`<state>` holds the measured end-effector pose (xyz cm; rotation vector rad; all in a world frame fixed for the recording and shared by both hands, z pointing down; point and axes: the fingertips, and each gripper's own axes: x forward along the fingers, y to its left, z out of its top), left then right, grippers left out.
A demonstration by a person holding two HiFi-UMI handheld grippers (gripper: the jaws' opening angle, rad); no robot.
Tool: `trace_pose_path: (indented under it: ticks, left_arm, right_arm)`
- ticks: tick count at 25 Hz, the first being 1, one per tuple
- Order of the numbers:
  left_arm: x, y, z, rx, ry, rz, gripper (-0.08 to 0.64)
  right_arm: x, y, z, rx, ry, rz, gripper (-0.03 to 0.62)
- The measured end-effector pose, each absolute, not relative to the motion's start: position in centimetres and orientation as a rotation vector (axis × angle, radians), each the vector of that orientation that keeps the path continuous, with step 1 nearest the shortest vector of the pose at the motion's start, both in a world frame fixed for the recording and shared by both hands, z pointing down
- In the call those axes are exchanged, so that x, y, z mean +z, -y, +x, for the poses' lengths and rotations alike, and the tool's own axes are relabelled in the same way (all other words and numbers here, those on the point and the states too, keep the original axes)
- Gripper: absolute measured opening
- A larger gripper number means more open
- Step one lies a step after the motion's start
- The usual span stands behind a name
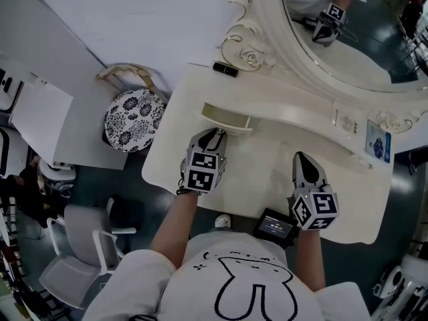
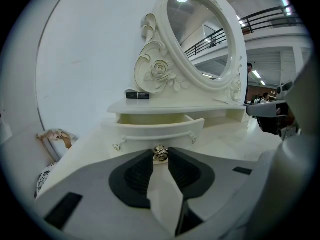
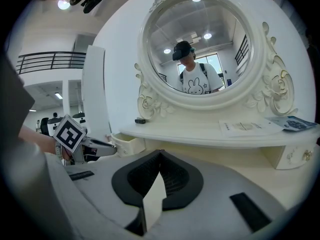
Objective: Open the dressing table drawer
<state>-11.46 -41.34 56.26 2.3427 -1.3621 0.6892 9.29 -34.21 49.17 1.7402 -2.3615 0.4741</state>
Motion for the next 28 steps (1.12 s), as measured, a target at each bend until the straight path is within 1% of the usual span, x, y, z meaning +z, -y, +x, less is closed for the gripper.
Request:
trace_pose_path:
  ticks: [28]
  left_arm:
    - [57.1,39.2,-12.1,0.69,1.366,2.327,0.124]
  right_arm:
    - [49.2,32.4,8.6,0.469,2.375,1.728,0.011]
